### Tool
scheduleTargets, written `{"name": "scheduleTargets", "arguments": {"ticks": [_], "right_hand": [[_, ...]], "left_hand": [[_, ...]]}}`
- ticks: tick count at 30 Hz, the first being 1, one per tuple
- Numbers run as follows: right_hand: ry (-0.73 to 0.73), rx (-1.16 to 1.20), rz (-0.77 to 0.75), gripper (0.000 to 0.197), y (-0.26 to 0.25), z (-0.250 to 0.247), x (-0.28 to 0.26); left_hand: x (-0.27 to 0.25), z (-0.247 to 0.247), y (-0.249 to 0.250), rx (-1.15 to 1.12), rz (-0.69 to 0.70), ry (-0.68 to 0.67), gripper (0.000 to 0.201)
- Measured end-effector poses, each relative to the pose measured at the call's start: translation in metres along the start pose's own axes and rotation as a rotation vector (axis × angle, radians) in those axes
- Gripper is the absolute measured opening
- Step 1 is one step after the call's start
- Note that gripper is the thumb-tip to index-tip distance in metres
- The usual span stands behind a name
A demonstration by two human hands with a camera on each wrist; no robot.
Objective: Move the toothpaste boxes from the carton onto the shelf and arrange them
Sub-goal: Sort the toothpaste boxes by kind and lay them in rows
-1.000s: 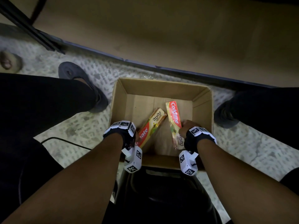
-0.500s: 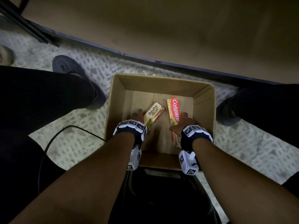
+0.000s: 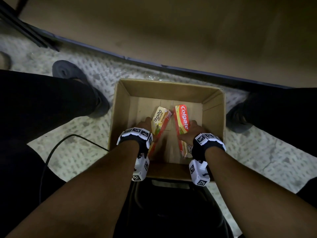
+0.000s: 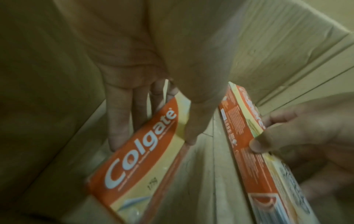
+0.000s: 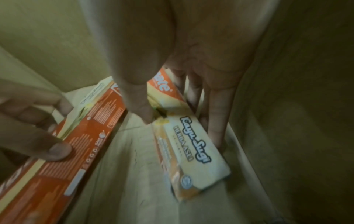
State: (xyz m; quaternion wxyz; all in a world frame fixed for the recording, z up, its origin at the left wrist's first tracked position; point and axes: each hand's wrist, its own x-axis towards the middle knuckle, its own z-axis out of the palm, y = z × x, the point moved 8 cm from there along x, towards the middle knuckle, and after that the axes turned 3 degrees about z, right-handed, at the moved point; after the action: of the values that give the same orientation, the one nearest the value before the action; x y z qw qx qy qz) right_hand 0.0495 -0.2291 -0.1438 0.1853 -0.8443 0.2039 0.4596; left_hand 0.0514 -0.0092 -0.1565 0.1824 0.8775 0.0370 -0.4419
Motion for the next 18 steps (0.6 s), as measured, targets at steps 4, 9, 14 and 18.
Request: {"name": "scheduleTargets", "arguments": {"ticks": [4, 9, 14, 18], "right_hand": [[-0.002, 0.005, -0.013, 0.077, -0.001, -0.005, -0.014], [0.047, 0.104, -0.046, 0.076, -0.010, -0.017, -0.039], [0.069, 0.266, -0.095, 0.072, -0.019, -0.034, -0.067], [0.074, 0.391, -0.163, 0.073, -0.018, -0.041, -0.066]], "left_hand": [[-0.011, -0.003, 0.006, -0.208, -0.030, -0.019, 0.075], [-0.031, -0.019, 0.026, -0.384, 0.008, 0.066, 0.074], [-0.055, -0.041, 0.045, -0.491, 0.127, 0.163, 0.065], [-0.080, -0.062, 0.058, -0.486, 0.192, 0.230, 0.061]]}}
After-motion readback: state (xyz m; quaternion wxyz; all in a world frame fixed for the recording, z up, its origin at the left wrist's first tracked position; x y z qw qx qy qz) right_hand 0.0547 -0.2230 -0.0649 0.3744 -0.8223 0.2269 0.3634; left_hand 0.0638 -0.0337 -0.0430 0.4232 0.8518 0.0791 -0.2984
